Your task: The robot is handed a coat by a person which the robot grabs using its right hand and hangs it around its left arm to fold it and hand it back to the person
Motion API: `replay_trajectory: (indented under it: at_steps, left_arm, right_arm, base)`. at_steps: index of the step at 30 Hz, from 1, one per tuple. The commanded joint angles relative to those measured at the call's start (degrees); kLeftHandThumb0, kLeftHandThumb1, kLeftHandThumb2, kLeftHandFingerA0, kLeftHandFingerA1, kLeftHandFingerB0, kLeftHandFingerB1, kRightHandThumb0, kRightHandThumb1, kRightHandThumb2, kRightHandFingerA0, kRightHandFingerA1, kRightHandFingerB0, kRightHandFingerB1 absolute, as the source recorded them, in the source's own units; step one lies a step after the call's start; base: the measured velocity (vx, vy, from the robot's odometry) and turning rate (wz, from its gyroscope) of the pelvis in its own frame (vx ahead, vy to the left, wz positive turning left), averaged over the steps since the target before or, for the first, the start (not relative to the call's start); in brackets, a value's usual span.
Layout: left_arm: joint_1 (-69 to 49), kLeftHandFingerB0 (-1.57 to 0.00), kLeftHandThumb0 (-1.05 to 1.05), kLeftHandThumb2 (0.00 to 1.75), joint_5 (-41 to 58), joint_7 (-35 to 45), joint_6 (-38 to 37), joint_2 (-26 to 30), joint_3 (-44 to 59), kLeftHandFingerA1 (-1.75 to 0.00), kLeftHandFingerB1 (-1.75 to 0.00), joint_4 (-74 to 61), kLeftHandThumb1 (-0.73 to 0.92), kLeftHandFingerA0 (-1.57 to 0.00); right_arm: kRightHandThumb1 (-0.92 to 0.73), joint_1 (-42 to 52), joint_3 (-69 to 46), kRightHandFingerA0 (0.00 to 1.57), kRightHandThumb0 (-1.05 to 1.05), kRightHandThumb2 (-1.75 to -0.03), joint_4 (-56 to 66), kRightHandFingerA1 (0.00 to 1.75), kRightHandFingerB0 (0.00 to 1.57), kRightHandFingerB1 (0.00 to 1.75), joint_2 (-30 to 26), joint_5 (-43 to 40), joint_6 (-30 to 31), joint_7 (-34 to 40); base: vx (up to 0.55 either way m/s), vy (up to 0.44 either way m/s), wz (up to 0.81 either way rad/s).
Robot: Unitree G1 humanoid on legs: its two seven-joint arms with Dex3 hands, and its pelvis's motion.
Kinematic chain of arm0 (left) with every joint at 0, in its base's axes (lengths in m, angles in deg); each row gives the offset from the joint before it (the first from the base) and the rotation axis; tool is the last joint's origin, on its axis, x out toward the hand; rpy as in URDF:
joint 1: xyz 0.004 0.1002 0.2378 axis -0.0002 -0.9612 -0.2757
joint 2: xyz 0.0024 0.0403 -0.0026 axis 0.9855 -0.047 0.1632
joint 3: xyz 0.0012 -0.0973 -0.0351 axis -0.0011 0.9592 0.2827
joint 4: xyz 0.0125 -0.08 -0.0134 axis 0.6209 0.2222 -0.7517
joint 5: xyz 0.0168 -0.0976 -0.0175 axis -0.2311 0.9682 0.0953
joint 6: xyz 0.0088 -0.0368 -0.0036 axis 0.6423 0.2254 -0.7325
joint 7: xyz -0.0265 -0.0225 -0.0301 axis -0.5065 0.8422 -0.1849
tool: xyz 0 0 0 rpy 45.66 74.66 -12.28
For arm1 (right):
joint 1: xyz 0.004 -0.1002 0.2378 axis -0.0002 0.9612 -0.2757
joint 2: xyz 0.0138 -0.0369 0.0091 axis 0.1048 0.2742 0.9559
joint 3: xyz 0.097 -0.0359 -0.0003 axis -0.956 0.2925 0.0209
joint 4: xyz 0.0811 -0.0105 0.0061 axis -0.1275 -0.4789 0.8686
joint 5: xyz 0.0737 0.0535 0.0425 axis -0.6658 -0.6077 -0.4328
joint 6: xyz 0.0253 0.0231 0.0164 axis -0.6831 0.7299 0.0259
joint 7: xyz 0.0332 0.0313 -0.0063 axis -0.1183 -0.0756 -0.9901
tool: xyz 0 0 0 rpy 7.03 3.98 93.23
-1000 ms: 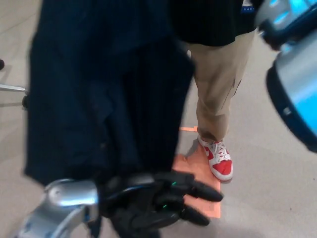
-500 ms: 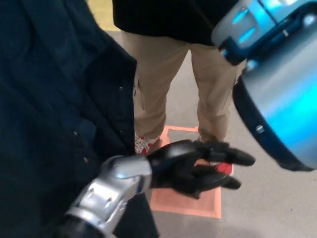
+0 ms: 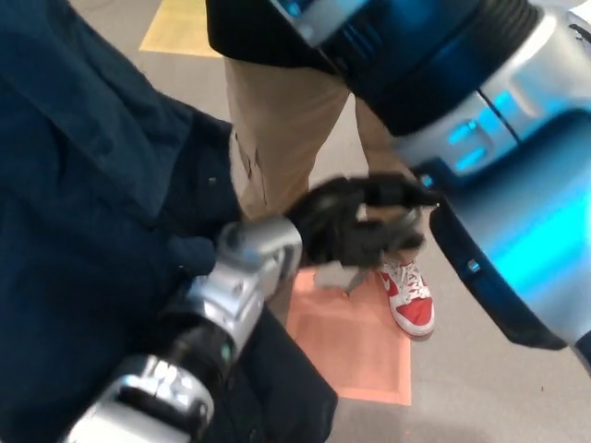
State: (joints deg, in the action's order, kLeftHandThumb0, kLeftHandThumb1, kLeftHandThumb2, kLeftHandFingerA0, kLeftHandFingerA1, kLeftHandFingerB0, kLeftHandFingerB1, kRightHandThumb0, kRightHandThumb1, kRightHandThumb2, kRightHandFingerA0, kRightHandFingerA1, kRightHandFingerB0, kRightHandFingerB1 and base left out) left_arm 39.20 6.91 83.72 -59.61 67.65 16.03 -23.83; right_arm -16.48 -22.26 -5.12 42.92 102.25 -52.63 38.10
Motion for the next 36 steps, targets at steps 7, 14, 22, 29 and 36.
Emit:
replay_trajectory:
  at_steps: [7, 14, 22, 29, 36]
  left_arm:
    - [12.25, -0.29, -0.66, 0.63, 2.82, -11.52, -9.78, 12.29, 15.72, -0.37, -0.33, 14.88, 0.75, -0.31]
    - [9.29, -0.3, -0.64, 0.62, 2.18, -10.18, -11.42, 16.31, 18.69, -0.38, -0.33, 16.0, 0.74, -0.32]
    - [4.81, -0.31, -0.62, 0.62, 1.54, -7.0, -13.29, 18.14, 20.12, -0.37, -0.33, 14.99, 0.74, -0.34]
    - [3.48, -0.29, -0.62, 0.62, 1.72, -5.82, -13.49, 19.08, 22.02, -0.36, -0.32, 14.15, 0.73, -0.33]
    - [3.54, -0.31, -0.61, 0.62, 2.08, -5.48, -13.8, 20.46, 24.08, -0.37, -0.33, 14.14, 0.73, -0.34]
  right_arm:
    - [-0.86, 5.16, -17.36, 1.21, -0.37, -0.66, 27.87, 0.87, 1.08, 0.78, -9.34, -11.46, 25.67, -10.7]
    - [-0.88, 9.46, -24.6, 1.17, -0.38, -0.66, 33.37, 0.79, 1.08, 0.72, -17.07, -11.6, 31.14, -11.9]
    - [-0.88, 17.94, -33.44, 1.24, -0.35, -0.7, 36.06, 0.72, 1.12, 0.73, -25.77, -10.82, 33.87, -10.71]
    - [-0.89, 27.81, -40.72, 1.26, -0.35, -0.67, 34.03, 0.69, 1.1, 0.74, -32.98, -14.61, 32.9, -11.12]
    - [-0.85, 50.51, -48.08, 1.27, -0.33, -0.68, 40.05, 0.67, 1.09, 0.76, -33.56, -18.61, 32.49, -11.53]
  base:
    - [0.0, 0.0, 0.0]
    - [0.0, 0.0, 0.0]
    - [0.0, 0.0, 0.0]
    - [0.0, 0.0, 0.0]
    - [0.0, 0.0, 0.0]
